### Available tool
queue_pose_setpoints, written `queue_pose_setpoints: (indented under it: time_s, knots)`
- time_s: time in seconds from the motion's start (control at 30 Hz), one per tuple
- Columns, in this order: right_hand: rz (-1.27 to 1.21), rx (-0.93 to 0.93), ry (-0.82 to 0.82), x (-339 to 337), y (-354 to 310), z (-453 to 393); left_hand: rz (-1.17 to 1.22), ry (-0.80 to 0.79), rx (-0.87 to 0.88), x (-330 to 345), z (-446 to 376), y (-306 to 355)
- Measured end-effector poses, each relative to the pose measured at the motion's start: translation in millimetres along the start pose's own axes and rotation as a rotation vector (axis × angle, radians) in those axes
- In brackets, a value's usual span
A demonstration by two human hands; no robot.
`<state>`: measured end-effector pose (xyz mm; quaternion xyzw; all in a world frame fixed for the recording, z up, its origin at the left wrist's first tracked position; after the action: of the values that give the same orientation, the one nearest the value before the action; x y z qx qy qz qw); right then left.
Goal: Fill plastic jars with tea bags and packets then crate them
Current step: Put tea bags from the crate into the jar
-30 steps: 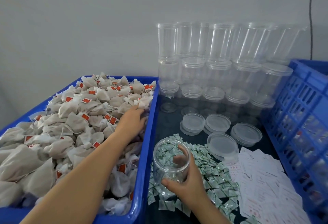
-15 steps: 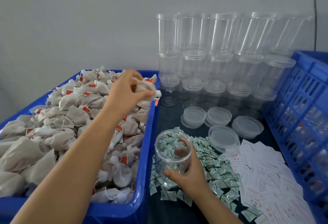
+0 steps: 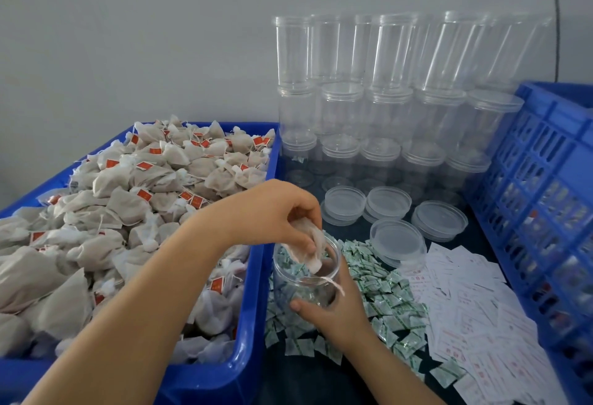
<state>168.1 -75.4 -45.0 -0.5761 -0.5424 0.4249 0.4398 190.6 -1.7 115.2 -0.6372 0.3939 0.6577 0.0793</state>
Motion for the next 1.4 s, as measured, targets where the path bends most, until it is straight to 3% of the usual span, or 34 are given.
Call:
queue_pose_setpoints:
  time_s: [0.4, 0.63, 0.9, 1.27, 1.4]
  knots:
    - [-0.014, -0.023, 0.006, 1, 2, -4, -0.195, -0.11, 0.038, 33, -2, 9]
    - [-0.008, -0.042, 0.015, 0, 0, -4, -0.254, -0.287, 0.11, 63, 1, 22]
    - [-0.027, -0.049, 0.009, 1, 1, -3, -0.255, -0.492, 0.06, 84, 5, 15]
    - [-0.046, -0.029, 0.008, 1, 1, -2, -0.141, -0.451, 0.061, 79, 2, 12]
    - [-0.035, 0.008, -0.006, 2, 8, 0, 0.046, -0.278, -0.004, 50, -5, 4]
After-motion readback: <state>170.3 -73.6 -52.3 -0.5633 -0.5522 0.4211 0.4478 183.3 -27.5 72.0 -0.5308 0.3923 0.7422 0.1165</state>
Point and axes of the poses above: each hand's wrist, its own z-axis away from the middle knuckle, its own x-axis out of the palm, y = z × x, the point moved 10 cm from there along -z, towards the middle knuckle, and after that the axes turned 7 degrees about y, right-handed, at the moved point
